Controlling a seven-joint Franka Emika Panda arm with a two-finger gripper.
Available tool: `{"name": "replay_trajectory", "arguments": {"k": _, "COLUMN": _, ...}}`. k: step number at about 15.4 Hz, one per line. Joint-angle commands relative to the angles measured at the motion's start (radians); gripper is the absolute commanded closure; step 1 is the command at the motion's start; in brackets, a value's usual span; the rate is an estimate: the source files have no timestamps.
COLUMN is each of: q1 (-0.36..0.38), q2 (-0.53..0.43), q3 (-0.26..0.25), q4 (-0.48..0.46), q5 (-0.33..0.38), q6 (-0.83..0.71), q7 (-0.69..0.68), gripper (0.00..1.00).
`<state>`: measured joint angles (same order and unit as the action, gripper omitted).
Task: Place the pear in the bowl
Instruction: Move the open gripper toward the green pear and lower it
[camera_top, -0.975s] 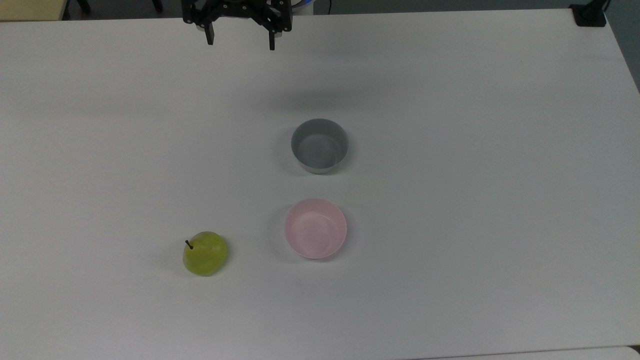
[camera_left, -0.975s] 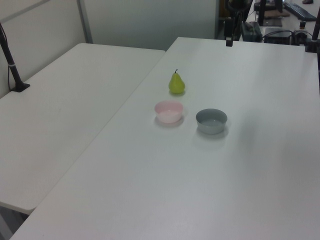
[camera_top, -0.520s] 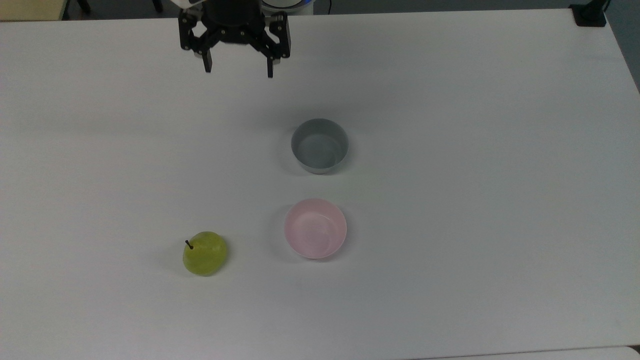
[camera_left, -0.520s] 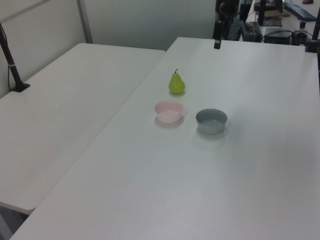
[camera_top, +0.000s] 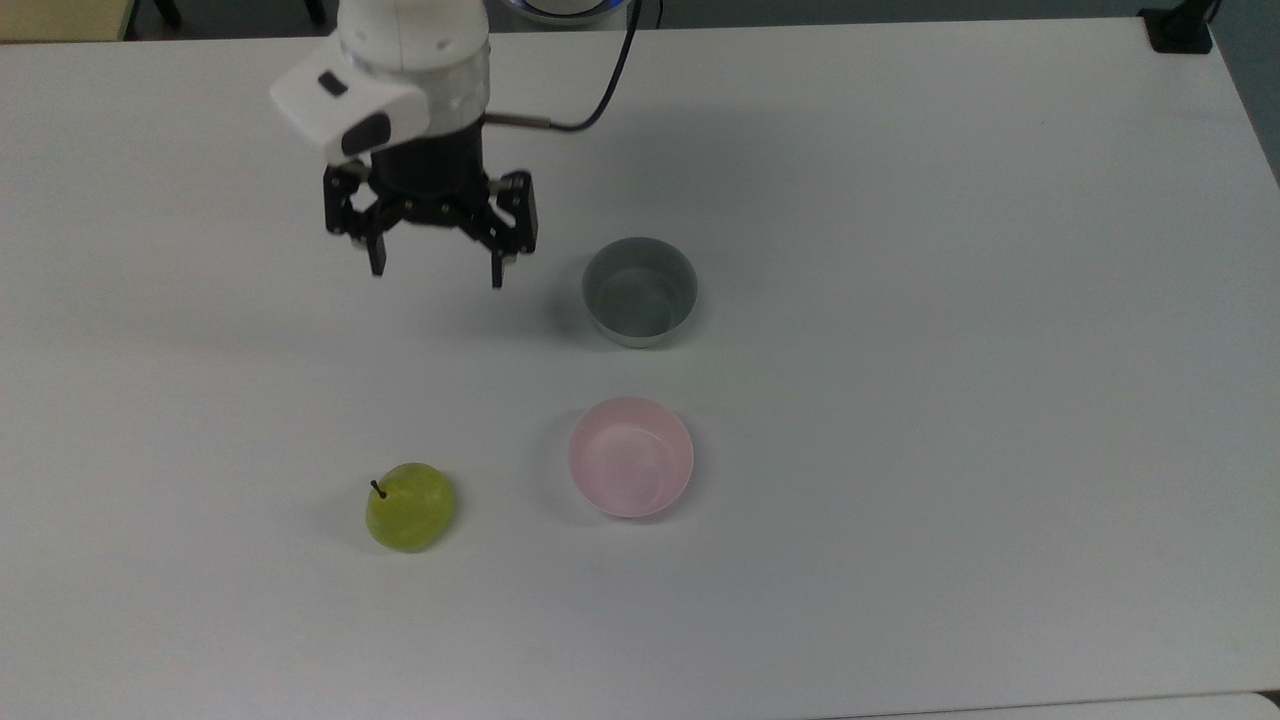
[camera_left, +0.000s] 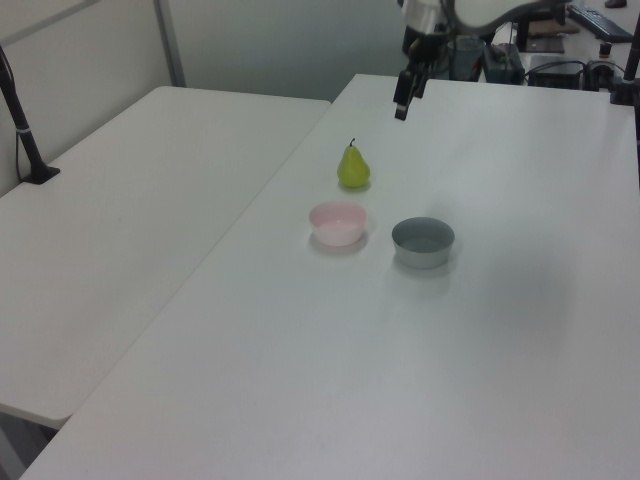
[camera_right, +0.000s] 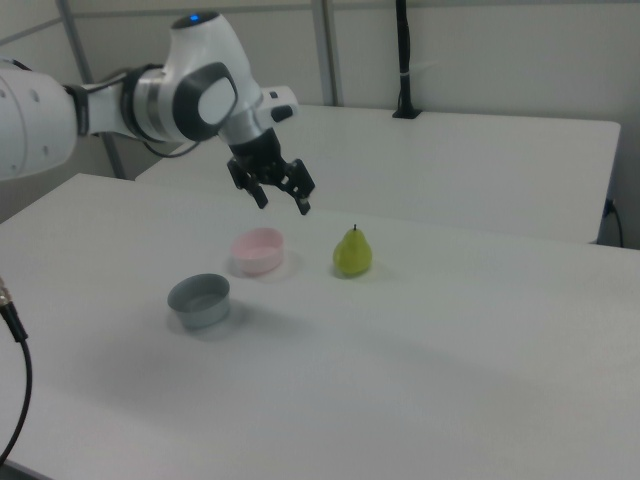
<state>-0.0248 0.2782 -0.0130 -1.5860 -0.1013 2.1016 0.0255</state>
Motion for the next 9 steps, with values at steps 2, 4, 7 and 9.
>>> {"name": "replay_trajectory", "arguments": {"k": 2, "q1": -0.017, "q2": 0.114, "q3": -0.008, "q4": 0.057, "q5": -0.017, "q6": 0.096, "q7": -0.025, "gripper": 0.00}}
{"name": "replay_trajectory", "arguments": {"k": 4, "q1": -0.027, "q2": 0.145, "q3": -0.008, "q4": 0.057, "q5": -0.017, "q6": 0.164, "q7": -0.022, "gripper": 0.00}}
{"name": "replay_trajectory", "arguments": {"k": 7, "q1": -0.041, "q2": 0.194, "q3": -0.008, "q4": 0.058, "q5": -0.018, "q6": 0.245, "q7": -0.021, "gripper": 0.00}}
{"name": "replay_trajectory", "arguments": {"k": 9, "q1": -0.044, "q2": 0.220, "q3": -0.008, "q4": 0.058, "q5": -0.024, "q6": 0.300, "q7": -0.018, "gripper": 0.00}}
